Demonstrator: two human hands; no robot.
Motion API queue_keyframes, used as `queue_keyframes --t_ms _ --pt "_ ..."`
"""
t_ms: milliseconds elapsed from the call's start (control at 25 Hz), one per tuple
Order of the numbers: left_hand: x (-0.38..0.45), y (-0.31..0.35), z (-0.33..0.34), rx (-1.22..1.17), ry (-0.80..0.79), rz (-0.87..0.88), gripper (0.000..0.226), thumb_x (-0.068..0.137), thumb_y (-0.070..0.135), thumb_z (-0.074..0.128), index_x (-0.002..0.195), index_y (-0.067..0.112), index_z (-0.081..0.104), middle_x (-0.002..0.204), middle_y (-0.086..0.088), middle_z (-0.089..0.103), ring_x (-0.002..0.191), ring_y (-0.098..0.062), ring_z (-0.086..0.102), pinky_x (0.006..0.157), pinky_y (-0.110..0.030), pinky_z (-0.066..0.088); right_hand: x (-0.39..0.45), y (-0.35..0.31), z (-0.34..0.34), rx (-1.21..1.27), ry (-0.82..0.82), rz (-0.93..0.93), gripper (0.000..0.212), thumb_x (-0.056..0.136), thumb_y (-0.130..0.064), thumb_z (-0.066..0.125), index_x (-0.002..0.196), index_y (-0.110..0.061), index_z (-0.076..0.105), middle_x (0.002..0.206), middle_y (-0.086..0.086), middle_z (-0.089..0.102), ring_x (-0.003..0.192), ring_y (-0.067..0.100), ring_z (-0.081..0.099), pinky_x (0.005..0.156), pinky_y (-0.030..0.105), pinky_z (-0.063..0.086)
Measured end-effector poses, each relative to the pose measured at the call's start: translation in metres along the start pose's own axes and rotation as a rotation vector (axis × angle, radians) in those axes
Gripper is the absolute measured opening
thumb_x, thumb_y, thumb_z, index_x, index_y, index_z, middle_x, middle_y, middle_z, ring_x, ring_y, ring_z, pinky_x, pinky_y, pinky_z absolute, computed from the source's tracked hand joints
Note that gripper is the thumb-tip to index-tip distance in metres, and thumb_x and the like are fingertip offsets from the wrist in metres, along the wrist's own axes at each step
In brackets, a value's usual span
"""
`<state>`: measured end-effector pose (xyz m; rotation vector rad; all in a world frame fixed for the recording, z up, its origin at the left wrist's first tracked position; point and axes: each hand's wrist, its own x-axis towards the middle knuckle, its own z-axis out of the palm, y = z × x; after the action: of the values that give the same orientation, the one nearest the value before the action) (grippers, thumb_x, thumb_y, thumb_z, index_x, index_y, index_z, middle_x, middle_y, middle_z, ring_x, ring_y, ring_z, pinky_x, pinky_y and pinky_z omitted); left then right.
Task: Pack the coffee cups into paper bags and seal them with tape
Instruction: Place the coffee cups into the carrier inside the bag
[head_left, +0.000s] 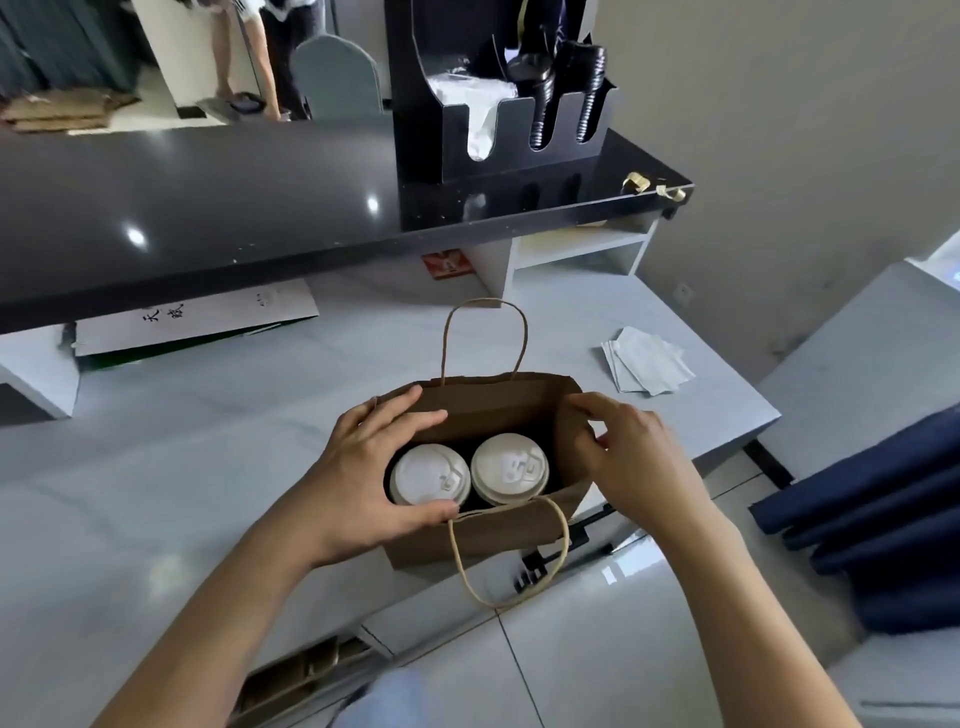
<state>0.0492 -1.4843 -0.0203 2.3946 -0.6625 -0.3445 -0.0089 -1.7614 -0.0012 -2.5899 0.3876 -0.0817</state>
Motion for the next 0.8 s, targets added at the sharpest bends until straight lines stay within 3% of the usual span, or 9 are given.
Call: queue_keyframes --t_ms 320,640,800 --pt "0.058 0.035 0.025 0.007 -0.018 0.011 0.092 0.067 0.068 0.080 0.146 0.058 0.034 0.162 0.036 0.005 0.152 -0.004 0.002 0.121 -0.031 0.013 0.044 0.051 -0.027 0.013 0.012 0.026 0.036 0.098 -0.027 0.048 0.129 -0.036 0.064 0.109 -0.005 0.074 0.092 0.022 0.068 0.085 0.040 0.054" --pt "0.139 0.051 0.028 -0.011 -0.030 0.031 0.091 0.068 0.066 0.080 0.146 0.057 0.034 0.162 0.035 0.004 0.150 -0.001 -0.001 0.119 -0.026 0.008 0.120 0.078 -0.050 -0.047 0.008 0.026 0.037 0.100 -0.026 0.049 0.133 -0.033 0.064 0.122 -0.012 0.072 0.100 0.019 0.068 0.085 0.036 0.051" --pt "0.173 0.051 0.019 -0.008 -0.045 0.024 0.091 0.069 0.065 0.081 0.147 0.056 0.034 0.162 0.036 0.004 0.150 0.000 0.000 0.121 -0.028 0.012 0.152 0.080 -0.052 -0.052 0.003 0.022 0.038 0.101 -0.027 0.049 0.135 -0.033 0.063 0.121 -0.015 0.073 0.085 0.012 0.065 0.075 0.029 0.041"
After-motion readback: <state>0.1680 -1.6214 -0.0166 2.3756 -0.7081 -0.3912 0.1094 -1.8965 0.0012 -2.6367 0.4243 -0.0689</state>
